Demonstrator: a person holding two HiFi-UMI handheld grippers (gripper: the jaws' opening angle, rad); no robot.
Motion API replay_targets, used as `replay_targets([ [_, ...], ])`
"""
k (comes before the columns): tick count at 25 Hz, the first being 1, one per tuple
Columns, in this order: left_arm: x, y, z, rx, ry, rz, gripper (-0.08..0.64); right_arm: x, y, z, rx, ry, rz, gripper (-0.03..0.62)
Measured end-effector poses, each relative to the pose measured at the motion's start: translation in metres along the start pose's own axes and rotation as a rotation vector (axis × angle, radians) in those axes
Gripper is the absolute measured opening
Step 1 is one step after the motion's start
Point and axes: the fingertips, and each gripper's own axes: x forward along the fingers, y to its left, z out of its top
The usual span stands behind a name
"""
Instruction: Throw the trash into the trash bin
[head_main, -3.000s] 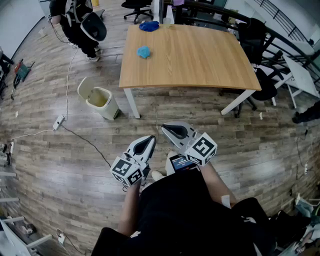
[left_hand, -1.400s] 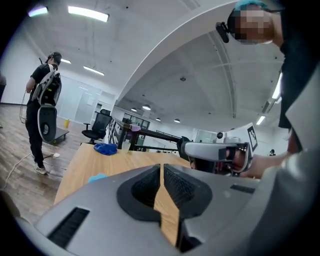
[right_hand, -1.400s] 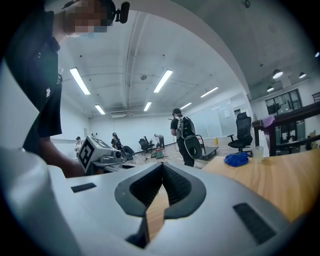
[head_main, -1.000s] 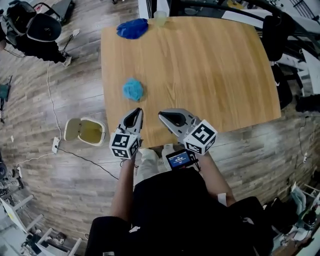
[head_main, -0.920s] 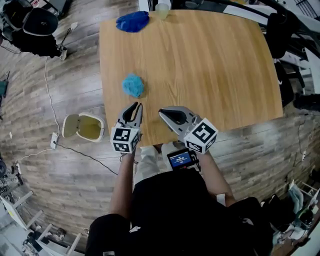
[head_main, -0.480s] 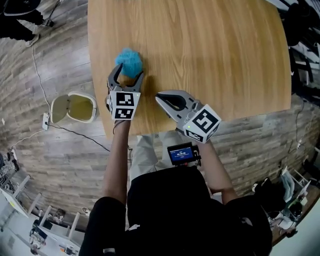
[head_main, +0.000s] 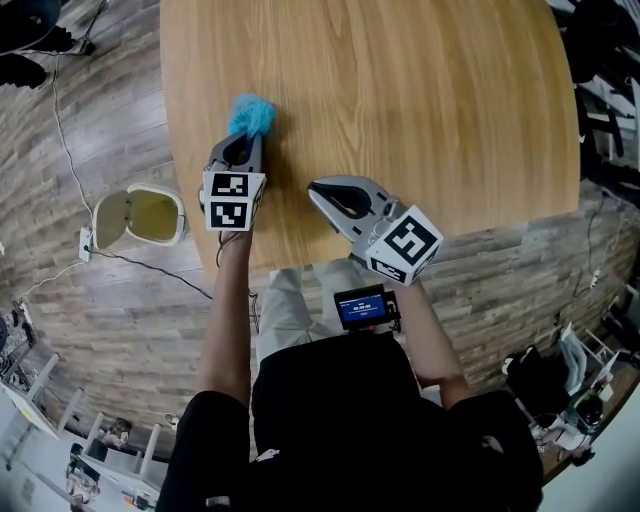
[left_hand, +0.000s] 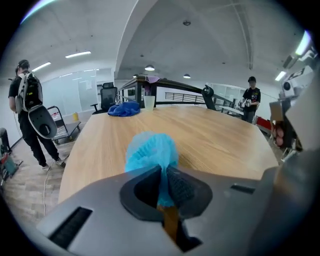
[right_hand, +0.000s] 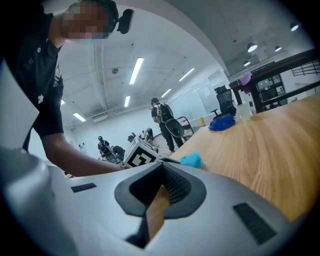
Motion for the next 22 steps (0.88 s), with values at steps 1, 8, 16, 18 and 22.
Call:
replay_targets([
  [1,-0.002,0.000,0.001,-0.013,-0.007,0.002,0.012,-0.002,0.001,-0.001,0.000,0.002,-0.001,-0.003],
  [8,-0.021,-0.005,0.009,-0.051,-0.046,0.023,0.011,-0.009,0.008,-0.005,-0.009,0.028,0.026,-0.002],
  [16,-0.091,0.050,-0.023,-0.146,-0.144,0.173,0.011,0.050,0.057,-0.015,-0.095,0.094,0.182,-0.003],
  [18,-0.117,0.065,-0.034,-0.188,-0.165,0.221,0.011,0.070,0.073,-0.016,-0.131,0.120,0.251,-0.003],
  [22,-0.175,0.095,-0.061,-0.242,-0.172,0.342,0.011,0.110,0.110,-0.011,-0.163,0.129,0.375,-0.003],
])
